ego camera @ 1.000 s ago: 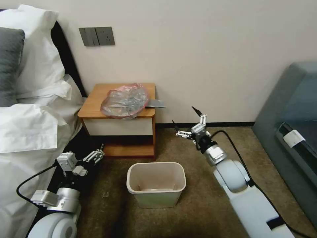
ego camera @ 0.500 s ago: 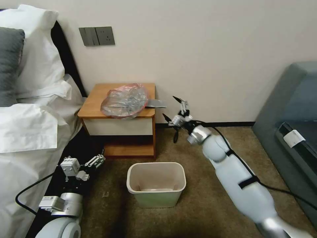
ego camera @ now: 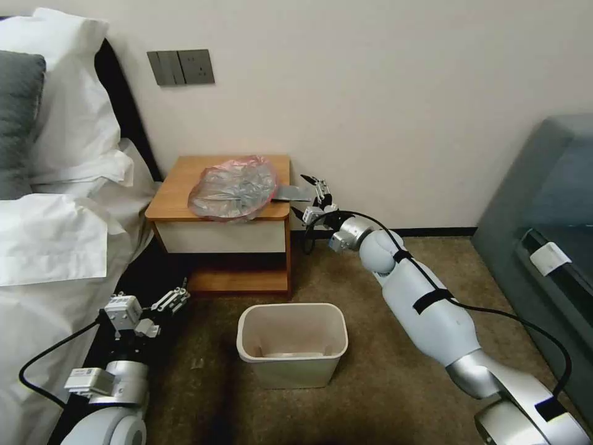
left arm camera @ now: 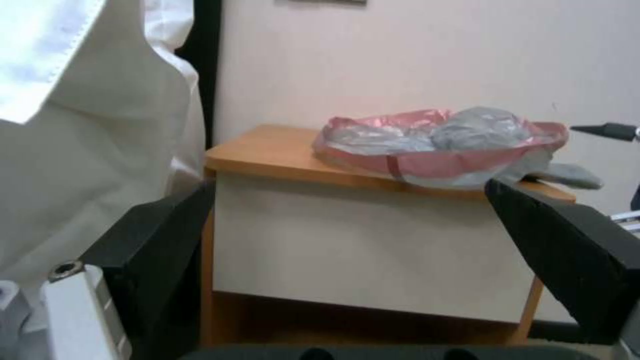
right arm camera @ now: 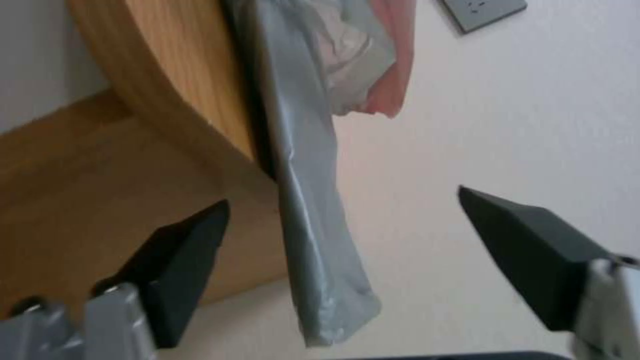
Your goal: Pick up the garbage bag from the table and place it over the trash can.
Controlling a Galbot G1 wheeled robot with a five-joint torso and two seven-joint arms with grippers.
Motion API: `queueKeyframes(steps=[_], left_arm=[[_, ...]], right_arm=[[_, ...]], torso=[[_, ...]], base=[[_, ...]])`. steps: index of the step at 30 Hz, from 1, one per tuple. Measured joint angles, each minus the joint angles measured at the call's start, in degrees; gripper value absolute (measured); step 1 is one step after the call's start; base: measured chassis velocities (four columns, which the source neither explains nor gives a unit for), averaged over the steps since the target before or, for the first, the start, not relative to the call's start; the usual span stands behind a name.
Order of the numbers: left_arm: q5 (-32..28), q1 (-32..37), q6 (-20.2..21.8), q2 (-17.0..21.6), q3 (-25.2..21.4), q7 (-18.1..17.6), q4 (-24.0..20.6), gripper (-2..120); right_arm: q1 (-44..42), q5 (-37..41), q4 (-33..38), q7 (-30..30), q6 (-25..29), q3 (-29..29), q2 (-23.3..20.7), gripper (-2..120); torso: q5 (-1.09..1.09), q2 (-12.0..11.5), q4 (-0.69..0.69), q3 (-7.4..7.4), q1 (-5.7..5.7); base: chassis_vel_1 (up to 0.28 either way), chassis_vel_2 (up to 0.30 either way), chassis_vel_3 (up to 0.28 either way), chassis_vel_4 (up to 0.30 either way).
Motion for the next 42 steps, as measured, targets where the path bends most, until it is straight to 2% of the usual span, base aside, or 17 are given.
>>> queueKeyframes(steps=[4,6,7,10,11,14,15,18,19,22,24,30,35,38,39,41,42], left_arm=[[0.0,0.0,-0.2,-0.1,-0.1,0.0,0.0,100],[0.0,0.1,-0.3,-0.1,-0.1,0.0,-0.1,100],[0.0,0.1,-0.3,-0.1,-0.1,0.0,-0.1,100],[0.0,0.1,-0.3,-0.2,-0.1,-0.1,-0.2,100],[0.0,0.1,-0.3,-0.2,-0.1,-0.1,-0.2,100],[0.2,0.4,-0.3,-0.2,-0.3,-0.1,-0.2,100],[0.2,0.4,-0.3,-0.2,-0.3,-0.1,-0.2,100],[0.2,0.4,-0.3,0.0,-0.7,-0.1,-0.1,100],[0.2,0.4,-0.3,0.0,-0.7,-0.1,-0.1,100],[0.2,0.3,-0.3,-0.2,-0.9,-0.1,0.0,99],[0.2,0.2,-0.3,-0.3,-0.9,-0.1,0.1,99],[0.2,0.1,-0.3,-0.5,-0.8,-0.1,0.4,99],[0.1,0.0,-0.5,-0.5,-1.7,-0.1,0.9,100],[-2.6,-1.3,0.0,-0.4,-4.4,-0.3,0.7,100],[-2.6,-1.3,0.0,-0.4,-4.4,-0.3,0.7,100],[-4.5,-1.6,0.6,-0.3,-5.5,-0.6,-0.4,100],[-4.5,-1.6,0.6,-0.3,-5.5,-0.6,-0.4,100]], right_arm=[[0.1,0.1,-0.3,0.0,0.3,0.0,-0.2,77],[0.0,0.2,-0.5,0.0,0.5,0.0,-0.1,65],[0.0,0.2,-0.5,0.0,0.5,0.0,-0.1,65],[-0.2,0.5,-0.7,0.0,0.5,0.2,0.1,52],[-0.2,0.5,-0.7,0.0,0.5,0.2,0.1,52],[-0.3,0.8,-1.4,0.0,0.6,0.6,0.5,36],[-0.3,0.8,-1.4,0.0,0.6,0.6,0.5,36],[-0.5,1.6,-1.5,0.0,0.6,0.7,0.8,22],[-0.5,1.6,-1.5,0.0,0.6,0.7,0.8,22],[-0.7,2.3,-1.0,0.0,0.4,0.6,0.6,7],[-0.8,2.4,-0.8,0.0,0.3,0.6,0.5,1],[-1.5,2.9,0.3,0.0,0.2,0.7,-0.1,0],[-3.8,6.7,5.1,0.8,-1.2,0.6,-1.8,0],[-9.3,12.7,16.2,1.1,-5.7,-0.3,-5.9,0],[-9.3,12.7,16.2,1.1,-5.7,-0.3,-5.9,0],[-13.4,15.5,22.5,1.0,-7.9,-0.3,-8.3,0],[-13.4,15.5,22.5,1.0,-7.9,-0.3,-8.3,0]], torso=[[0.00,0.0,-0.01,0.00,0.00],[0.00,0.0,0.00,0.00,0.00],[0.00,0.0,0.00,0.00,0.00],[0.00,0.0,0.00,0.00,0.00],[0.00,0.0,0.00,0.00,0.00],[0.00,0.0,0.00,0.00,0.00],[0.00,0.0,0.00,0.00,0.00],[0.00,0.0,0.00,0.00,0.00],[0.00,0.0,0.00,0.00,0.00],[0.01,0.0,0.00,0.00,0.00],[0.00,0.0,0.00,0.00,0.00],[0.01,0.0,0.00,0.00,0.00],[0.01,0.0,0.01,0.00,0.00],[0.00,0.0,0.01,-0.01,0.00],[0.00,0.0,0.01,-0.01,0.00],[0.01,0.0,-0.01,-0.01,-0.01],[0.01,0.0,-0.01,-0.01,-0.01]], base=[[0.000,0.000,0.000,0.000],[0.000,0.000,0.000,0.000],[0.000,0.000,0.000,0.000],[0.000,0.000,0.000,0.000],[0.000,0.000,0.000,0.000],[0.000,0.000,0.000,0.000],[0.000,0.000,0.000,0.000],[0.000,0.000,0.000,0.000],[0.000,0.000,0.000,0.000],[0.000,0.000,0.000,0.000],[0.000,0.000,0.000,0.000],[0.000,0.000,0.000,0.000],[0.000,0.000,0.000,0.000],[0.000,0.000,0.000,0.000],[0.000,0.000,0.000,0.000],[0.000,0.000,0.000,0.000],[0.000,0.000,0.000,0.000]])
